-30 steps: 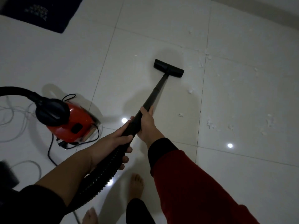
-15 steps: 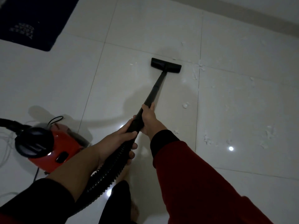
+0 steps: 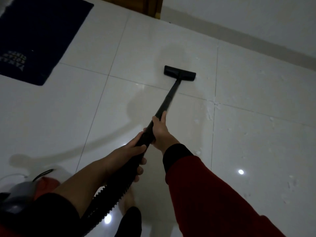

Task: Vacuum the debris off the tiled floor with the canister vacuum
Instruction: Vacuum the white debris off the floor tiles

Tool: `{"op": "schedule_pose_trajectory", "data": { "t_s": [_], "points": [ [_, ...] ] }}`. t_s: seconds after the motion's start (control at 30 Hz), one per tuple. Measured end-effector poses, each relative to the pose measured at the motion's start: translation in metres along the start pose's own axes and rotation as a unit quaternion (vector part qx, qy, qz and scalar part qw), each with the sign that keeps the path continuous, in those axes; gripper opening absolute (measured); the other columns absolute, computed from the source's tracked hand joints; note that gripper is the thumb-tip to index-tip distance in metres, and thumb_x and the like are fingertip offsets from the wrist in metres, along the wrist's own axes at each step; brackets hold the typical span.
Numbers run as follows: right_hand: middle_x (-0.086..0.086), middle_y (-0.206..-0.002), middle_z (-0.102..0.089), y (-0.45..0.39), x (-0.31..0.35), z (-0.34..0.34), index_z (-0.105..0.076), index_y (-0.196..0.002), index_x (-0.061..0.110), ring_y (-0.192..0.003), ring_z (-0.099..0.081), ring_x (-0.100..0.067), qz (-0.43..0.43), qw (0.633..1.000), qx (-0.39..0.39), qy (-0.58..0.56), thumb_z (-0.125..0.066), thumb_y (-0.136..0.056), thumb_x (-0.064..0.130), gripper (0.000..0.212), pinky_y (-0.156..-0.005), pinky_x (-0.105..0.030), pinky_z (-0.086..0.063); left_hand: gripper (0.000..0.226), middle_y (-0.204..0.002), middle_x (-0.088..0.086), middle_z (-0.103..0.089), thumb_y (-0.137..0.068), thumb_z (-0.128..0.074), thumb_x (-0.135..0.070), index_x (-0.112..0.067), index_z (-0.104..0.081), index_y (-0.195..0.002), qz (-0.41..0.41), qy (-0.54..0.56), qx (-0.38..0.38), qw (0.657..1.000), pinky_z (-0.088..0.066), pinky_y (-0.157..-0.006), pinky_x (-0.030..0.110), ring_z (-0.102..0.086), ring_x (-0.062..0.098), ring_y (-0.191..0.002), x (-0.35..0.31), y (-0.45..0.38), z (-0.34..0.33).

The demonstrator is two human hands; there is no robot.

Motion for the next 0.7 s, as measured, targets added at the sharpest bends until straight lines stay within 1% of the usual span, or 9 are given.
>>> {"op": "schedule_pose_trajectory", "data": {
  "t_s": [0.07, 0.13, 0.27, 0.37, 0.47, 0.57, 0.6, 0.7],
  "points": [
    [-0.007, -0.097, -0.052, -0.015, 0.022, -0.006, -0.011, -0.142, 0.057, -0.065, -0.057, -0.019, 0.003, 1.0, 0.008, 0.003, -0.041, -0.099, 0.03, 0.06, -0.055, -0.033, -0.054, 0.045, -0.076, 0.009, -0.055, -0.094, -0.051, -0.029, -0.062, -0.042, -0.124, 0.008, 0.007, 0.002, 1.0, -0.048, -0.049, 0.031, -0.056, 0.017, -0.052, -0.021, -0.014, 0.002],
    [-0.008, -0.101, -0.051, -0.029, 0.041, -0.008, -0.014, -0.142, 0.056, -0.068, -0.058, -0.02, 0.006, 1.0, 0.015, 0.008, -0.043, -0.098, 0.029, 0.06, -0.058, -0.035, -0.054, 0.046, -0.076, 0.009, -0.055, -0.094, -0.051, -0.029, -0.06, -0.041, -0.125, 0.016, 0.013, 0.002, 1.0, -0.048, -0.048, 0.03, -0.056, 0.017, -0.051, -0.038, -0.029, 0.005],
    [-0.011, -0.104, -0.054, -0.059, 0.078, -0.009, -0.011, -0.14, 0.058, -0.07, -0.06, -0.02, -0.003, 0.999, 0.046, 0.021, -0.054, -0.093, 0.028, 0.07, -0.056, -0.034, -0.056, 0.043, -0.076, 0.009, -0.056, -0.092, -0.055, -0.03, -0.06, -0.045, -0.121, 0.027, 0.024, -0.002, 0.999, -0.049, -0.049, 0.03, -0.055, 0.018, -0.051, -0.071, -0.06, 0.008],
    [-0.016, -0.11, -0.051, -0.087, 0.109, -0.011, -0.008, -0.14, 0.059, -0.07, -0.059, -0.022, -0.009, 0.998, 0.055, 0.011, -0.061, -0.09, 0.025, 0.08, -0.055, -0.034, -0.055, 0.041, -0.073, 0.009, -0.058, -0.091, -0.056, -0.029, -0.06, -0.049, -0.118, 0.039, 0.04, -0.019, 0.998, -0.048, -0.048, 0.03, -0.054, 0.019, -0.05, -0.098, -0.089, 0.015],
    [-0.017, -0.101, -0.052, -0.118, 0.145, -0.017, -0.009, -0.138, 0.06, -0.067, -0.058, -0.022, -0.014, 0.998, 0.062, 0.017, -0.061, -0.09, 0.023, 0.08, -0.055, -0.035, -0.055, 0.042, -0.073, 0.01, -0.057, -0.092, -0.055, -0.027, -0.061, -0.051, -0.116, 0.037, 0.061, -0.029, 0.997, -0.047, -0.047, 0.03, -0.053, 0.019, -0.048, -0.133, -0.119, 0.017],
    [-0.017, -0.09, -0.054, -0.14, 0.182, -0.018, -0.008, -0.137, 0.062, -0.062, -0.059, -0.022, -0.028, 0.997, 0.059, 0.043, -0.061, -0.091, 0.024, 0.08, -0.053, -0.034, -0.055, 0.044, -0.074, 0.01, -0.055, -0.086, -0.059, -0.029, -0.062, -0.052, -0.115, 0.035, 0.085, -0.031, 0.995, -0.047, -0.047, 0.03, -0.053, 0.019, -0.049, -0.166, -0.143, 0.009],
    [-0.017, -0.091, -0.053, -0.147, 0.194, -0.018, -0.009, -0.137, 0.062, -0.063, -0.059, -0.022, -0.031, 0.997, 0.059, 0.047, -0.06, -0.091, 0.024, 0.079, -0.052, -0.033, -0.055, 0.045, -0.075, 0.01, -0.054, -0.085, -0.059, -0.029, -0.062, -0.052, -0.115, 0.032, 0.091, -0.032, 0.995, -0.047, -0.047, 0.03, -0.052, 0.019, -0.049, -0.177, -0.15, 0.006],
    [-0.017, -0.095, -0.052, -0.167, 0.228, -0.024, -0.009, -0.138, 0.061, -0.066, -0.058, -0.022, -0.031, 0.996, 0.067, 0.054, -0.059, -0.092, 0.022, 0.078, -0.054, -0.034, -0.055, 0.044, -0.079, 0.011, -0.052, -0.092, -0.053, -0.028, -0.062, -0.048, -0.12, 0.027, 0.082, -0.047, 0.995, -0.046, -0.047, 0.029, -0.052, 0.018, -0.05, -0.209, -0.17, 0.005]
  ]
}}
Point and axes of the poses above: each hand's wrist, its own y-axis away from the middle knuckle, its own z-axis out of the back of the hand, x = y × z, the point moved 8 cm from there along -y, towards the middle knuckle
